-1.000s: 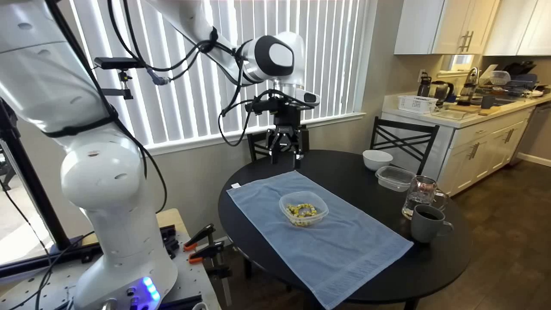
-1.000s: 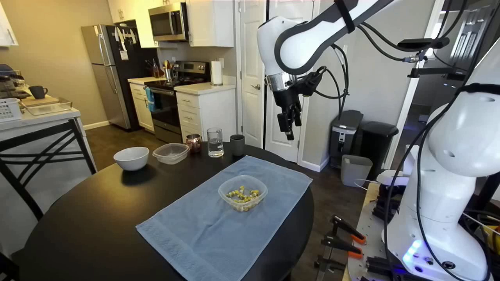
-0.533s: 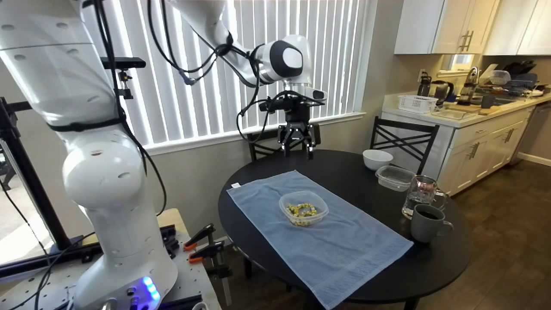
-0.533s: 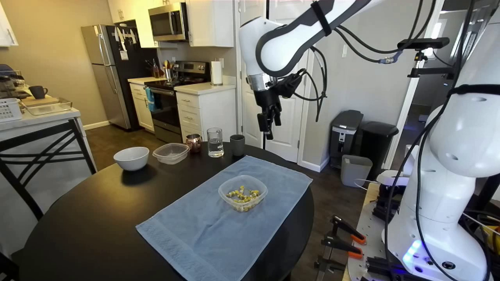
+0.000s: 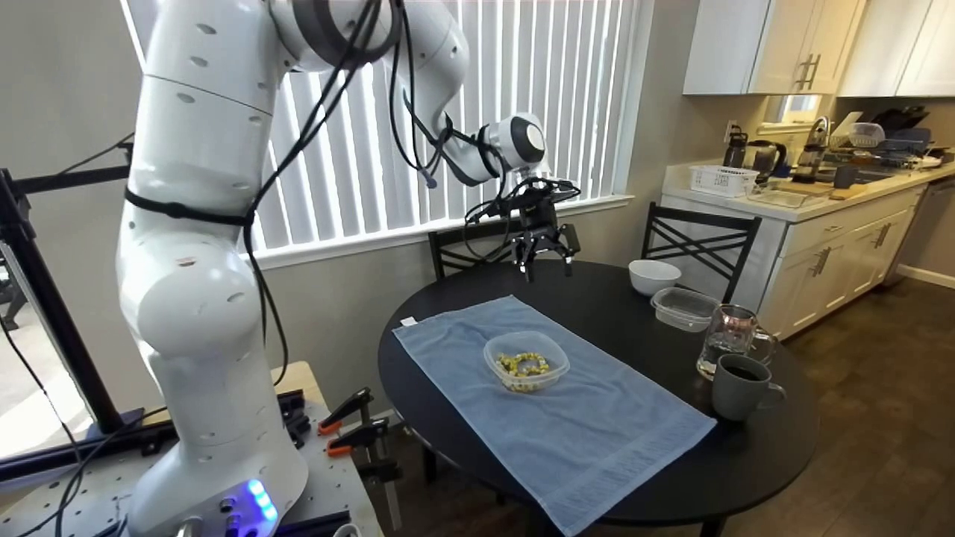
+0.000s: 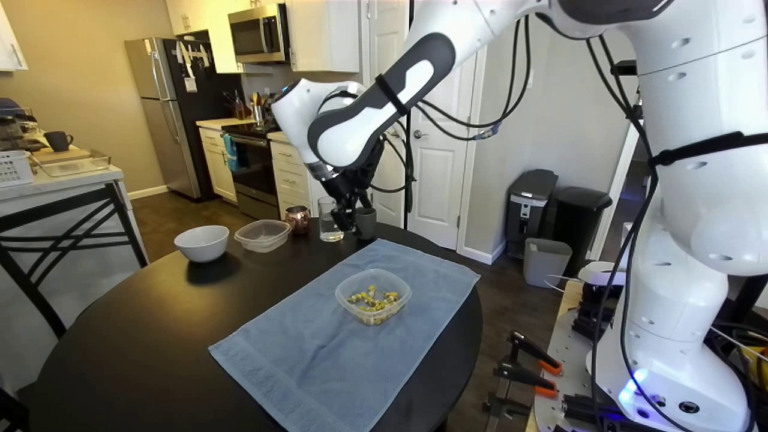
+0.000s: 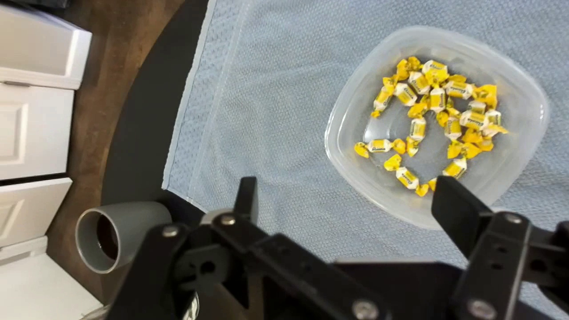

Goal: Pour the contents of the clear bowl onto the table

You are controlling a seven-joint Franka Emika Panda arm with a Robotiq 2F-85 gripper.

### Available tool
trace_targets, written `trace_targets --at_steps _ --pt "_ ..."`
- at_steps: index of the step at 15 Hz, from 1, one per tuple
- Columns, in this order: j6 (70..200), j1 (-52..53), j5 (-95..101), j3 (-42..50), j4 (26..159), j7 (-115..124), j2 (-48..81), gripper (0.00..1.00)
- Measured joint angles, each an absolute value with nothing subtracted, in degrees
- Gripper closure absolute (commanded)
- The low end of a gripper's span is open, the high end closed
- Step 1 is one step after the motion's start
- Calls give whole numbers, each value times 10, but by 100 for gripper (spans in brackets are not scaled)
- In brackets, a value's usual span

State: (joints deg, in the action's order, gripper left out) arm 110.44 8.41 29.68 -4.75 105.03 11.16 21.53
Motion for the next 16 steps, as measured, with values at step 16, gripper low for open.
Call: trace_targets --at_steps 16 --pt "676 138 99 23 532 280 603 0"
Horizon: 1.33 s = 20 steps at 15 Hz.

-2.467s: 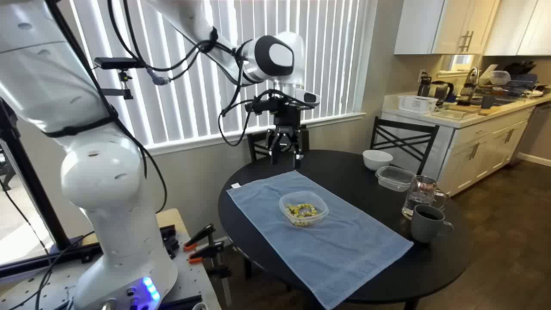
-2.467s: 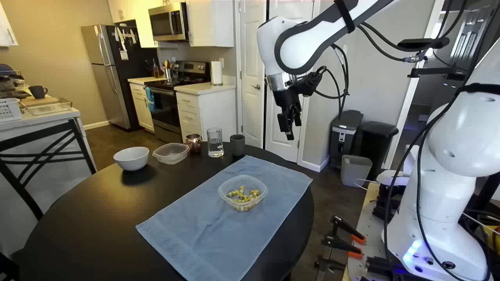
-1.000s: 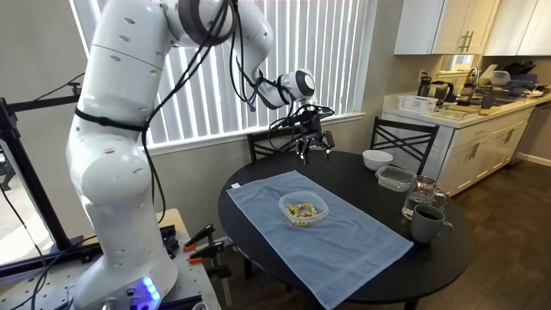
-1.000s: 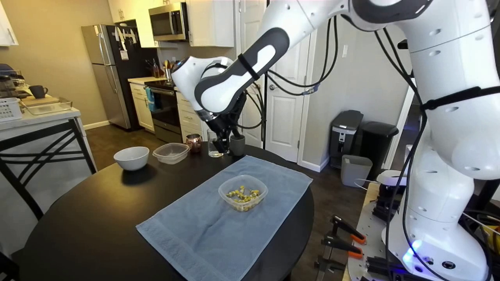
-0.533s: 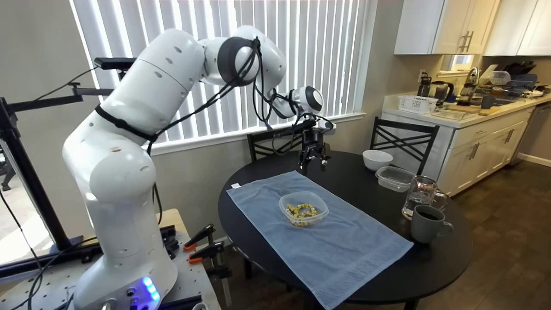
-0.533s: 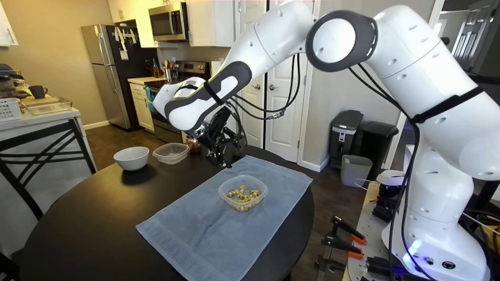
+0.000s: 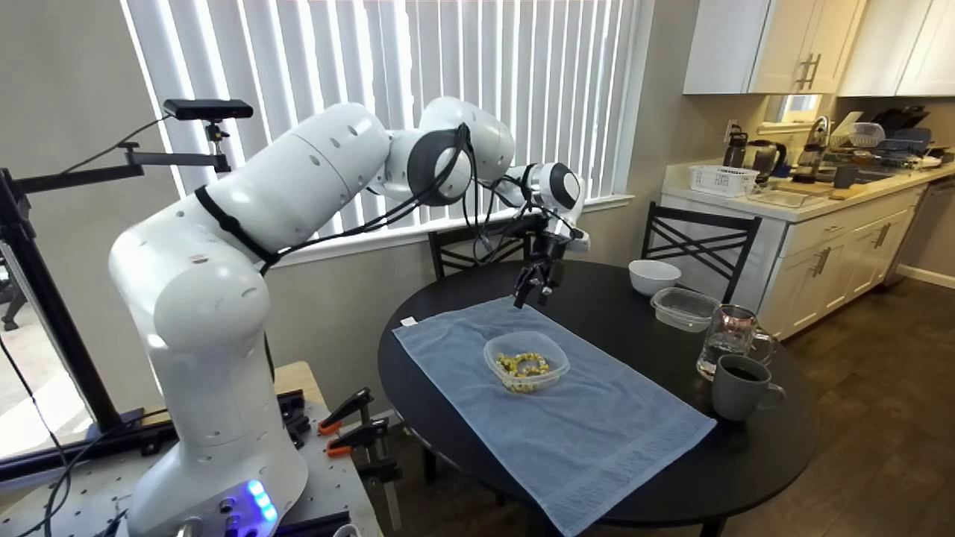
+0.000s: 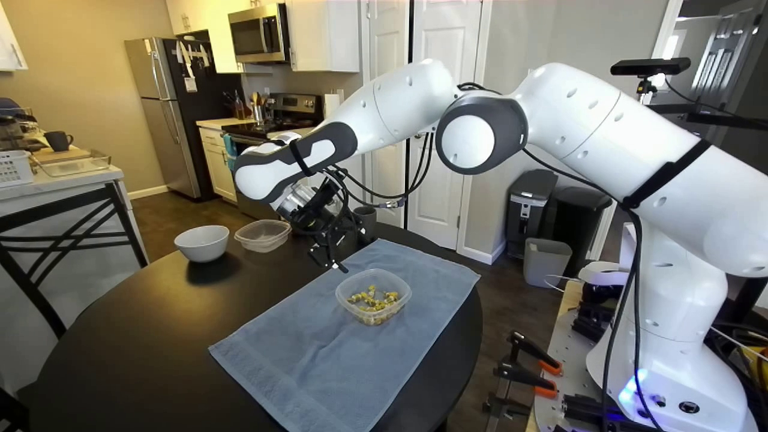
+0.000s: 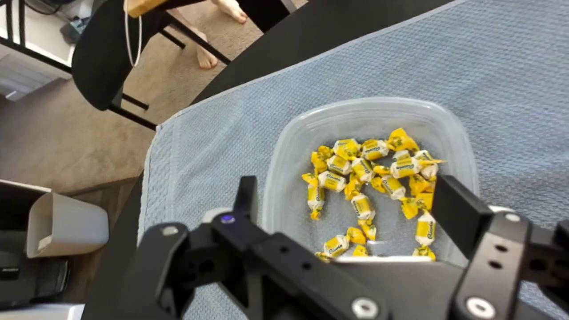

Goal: Pour the contents of the clear bowl onto the table

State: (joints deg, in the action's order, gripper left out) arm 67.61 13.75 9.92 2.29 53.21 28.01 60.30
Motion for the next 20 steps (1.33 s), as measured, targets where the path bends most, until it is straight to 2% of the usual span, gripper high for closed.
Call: trace_targets --at_steps 7,12,20 --pt "712 191 194 28 442 241 647 0" --pt "741 233 260 31 437 211 665 0" --pt "737 246 291 46 427 236 722 0"
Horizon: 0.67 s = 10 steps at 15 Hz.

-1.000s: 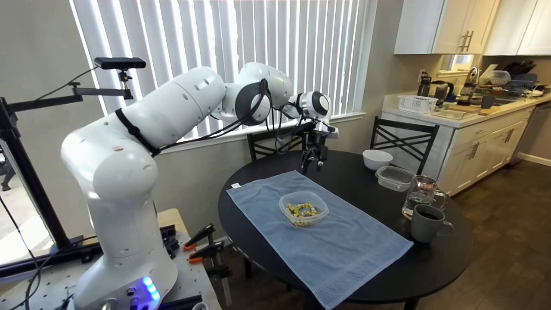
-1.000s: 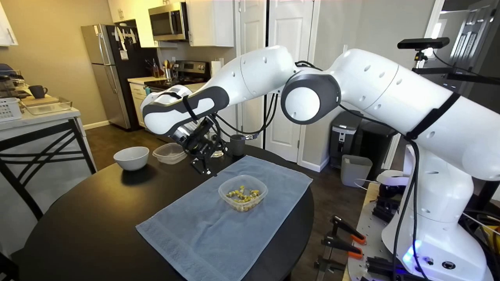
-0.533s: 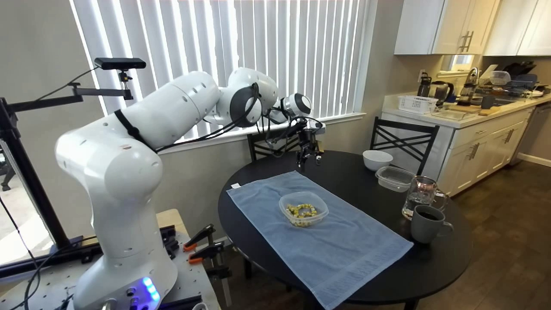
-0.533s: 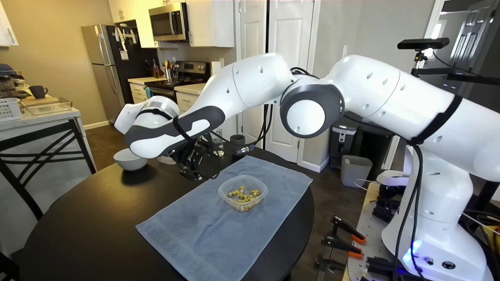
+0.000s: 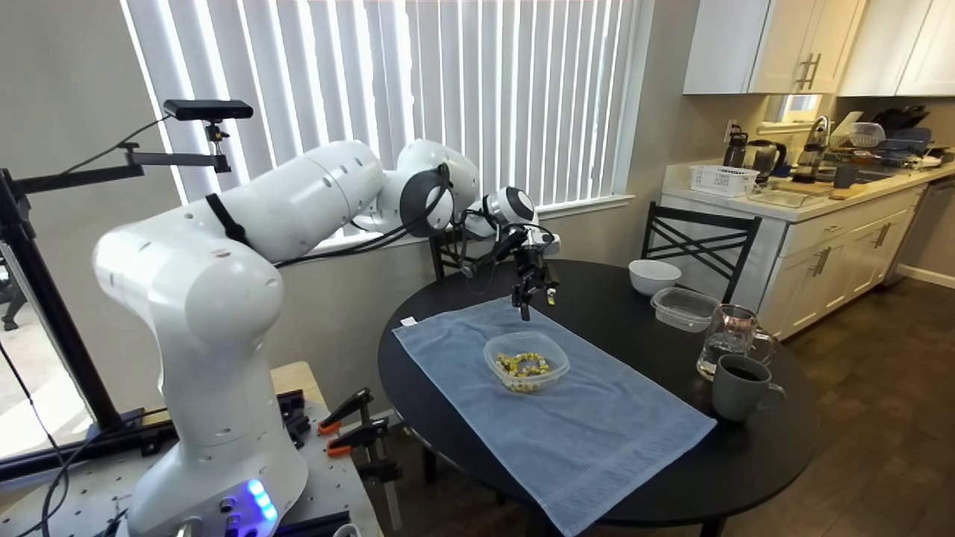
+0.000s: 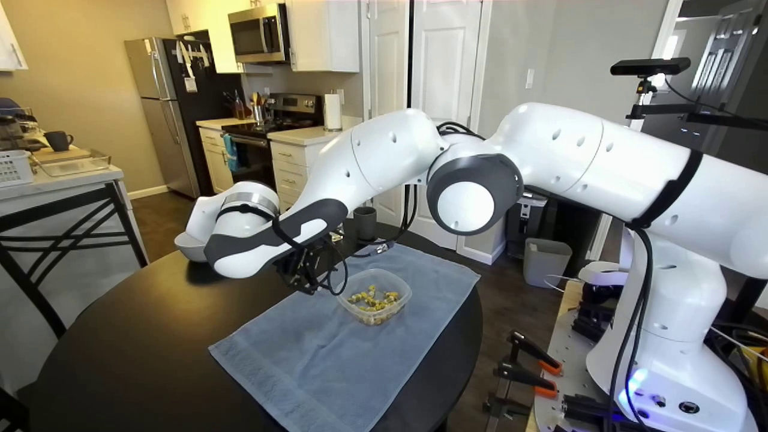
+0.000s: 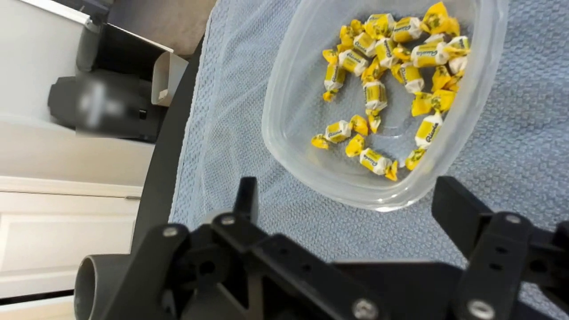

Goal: Pour the contents of the clear bowl onto the table

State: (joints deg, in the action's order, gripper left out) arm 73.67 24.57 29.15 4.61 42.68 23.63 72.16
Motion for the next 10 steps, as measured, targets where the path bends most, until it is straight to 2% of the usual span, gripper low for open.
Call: trace_targets --at_steps 10 --pt "687 279 282 45 376 288 780 0"
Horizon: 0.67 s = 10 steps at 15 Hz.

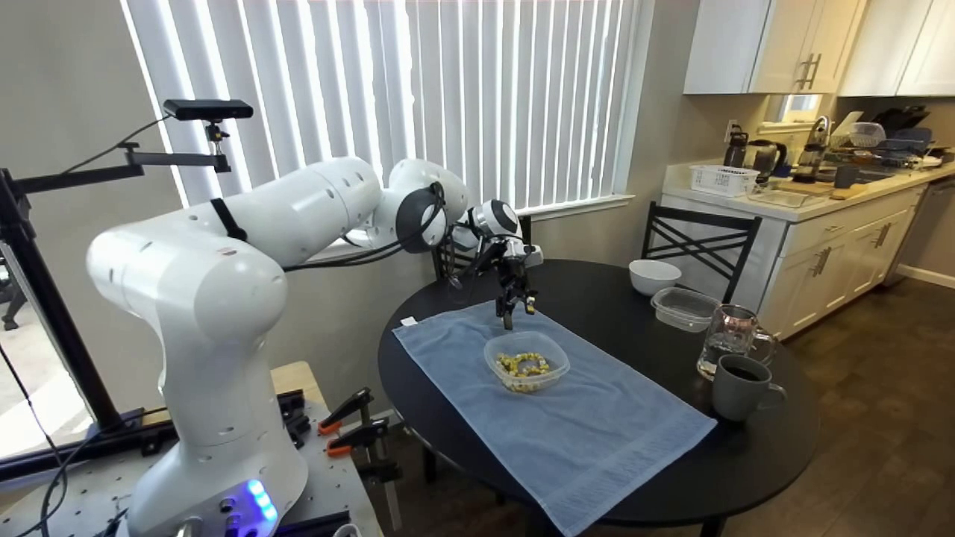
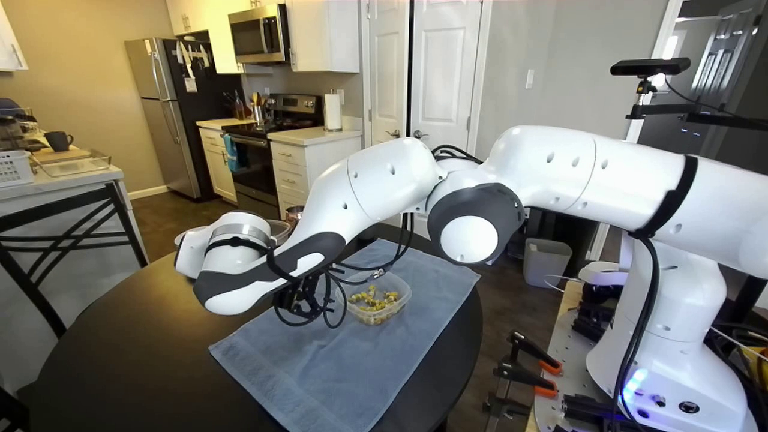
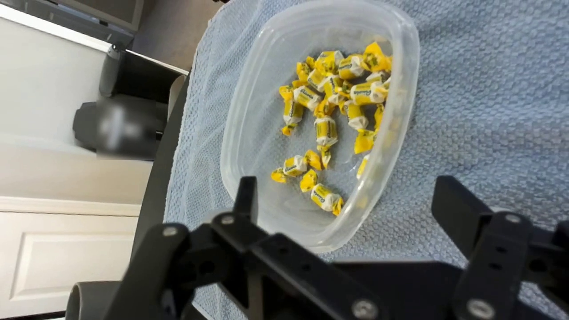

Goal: Pour the contents of the clear bowl onto the table

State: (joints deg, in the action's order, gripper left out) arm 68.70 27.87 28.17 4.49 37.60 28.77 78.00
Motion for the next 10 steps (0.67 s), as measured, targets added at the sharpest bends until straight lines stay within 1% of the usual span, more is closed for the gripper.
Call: trace_targets --at_steps 5,6,7,8,10 --pt "687 260 238 42 376 331 788 0" --pt "688 254 226 40 376 344 788 1" --pt "689 250 216 38 376 356 788 12" --pt "691 246 206 37 376 367 788 27" --pt "695 241 193 37 376 385 788 40"
